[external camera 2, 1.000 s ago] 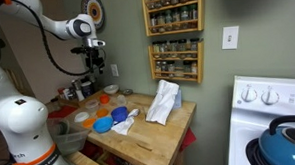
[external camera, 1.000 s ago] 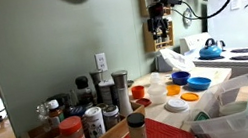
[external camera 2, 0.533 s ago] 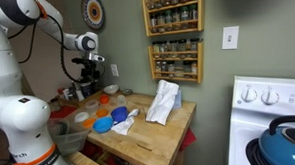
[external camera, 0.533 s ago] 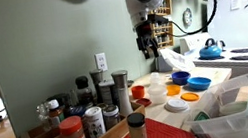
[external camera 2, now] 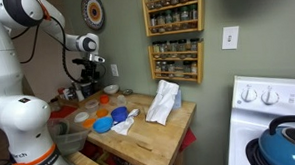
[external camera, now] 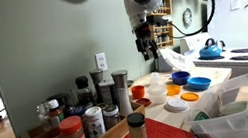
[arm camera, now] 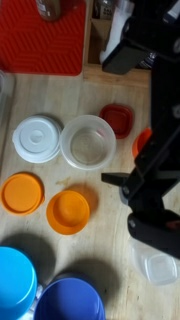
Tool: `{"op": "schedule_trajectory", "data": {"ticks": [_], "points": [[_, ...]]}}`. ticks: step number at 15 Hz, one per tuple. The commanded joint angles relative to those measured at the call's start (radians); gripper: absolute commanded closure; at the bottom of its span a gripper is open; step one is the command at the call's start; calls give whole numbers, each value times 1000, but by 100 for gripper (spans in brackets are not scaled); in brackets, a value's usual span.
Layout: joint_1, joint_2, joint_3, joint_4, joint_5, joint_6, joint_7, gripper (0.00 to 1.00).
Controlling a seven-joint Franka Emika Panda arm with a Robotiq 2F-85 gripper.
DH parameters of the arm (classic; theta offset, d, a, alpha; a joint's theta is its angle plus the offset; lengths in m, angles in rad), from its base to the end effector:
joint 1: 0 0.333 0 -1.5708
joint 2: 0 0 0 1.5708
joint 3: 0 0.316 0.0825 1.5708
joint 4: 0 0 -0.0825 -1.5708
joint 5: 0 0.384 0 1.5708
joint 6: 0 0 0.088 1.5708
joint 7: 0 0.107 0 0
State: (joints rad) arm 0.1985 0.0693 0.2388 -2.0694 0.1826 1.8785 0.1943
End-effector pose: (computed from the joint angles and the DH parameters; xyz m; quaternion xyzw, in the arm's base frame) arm 0.4751 0.2360 0.3818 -0.9841 -0.0821 0.1503 0.0463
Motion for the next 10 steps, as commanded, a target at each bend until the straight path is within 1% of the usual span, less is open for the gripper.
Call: {"op": "schedule_trajectory", "data": {"ticks": [1, 2, 3, 4, 5, 7, 8, 9, 10], "points": [[22, -59, 0, -116, -13, 36, -7, 0], [26, -76, 4, -154, -11, 56, -13, 0], [36, -98, 10, -206, -36, 69, -24, 0], [42, -121, 15, -257, -17, 108, -34, 0], [53, -135, 23, -299, -34, 140, -41, 0], [72, -151, 43, -373, -40, 240, -43, 0], [77, -149, 48, -400, -6, 309, -6, 0], [84, -147, 57, -432, -30, 399, 19, 0], [89, -140, 63, -451, -17, 451, 29, 0]]}}
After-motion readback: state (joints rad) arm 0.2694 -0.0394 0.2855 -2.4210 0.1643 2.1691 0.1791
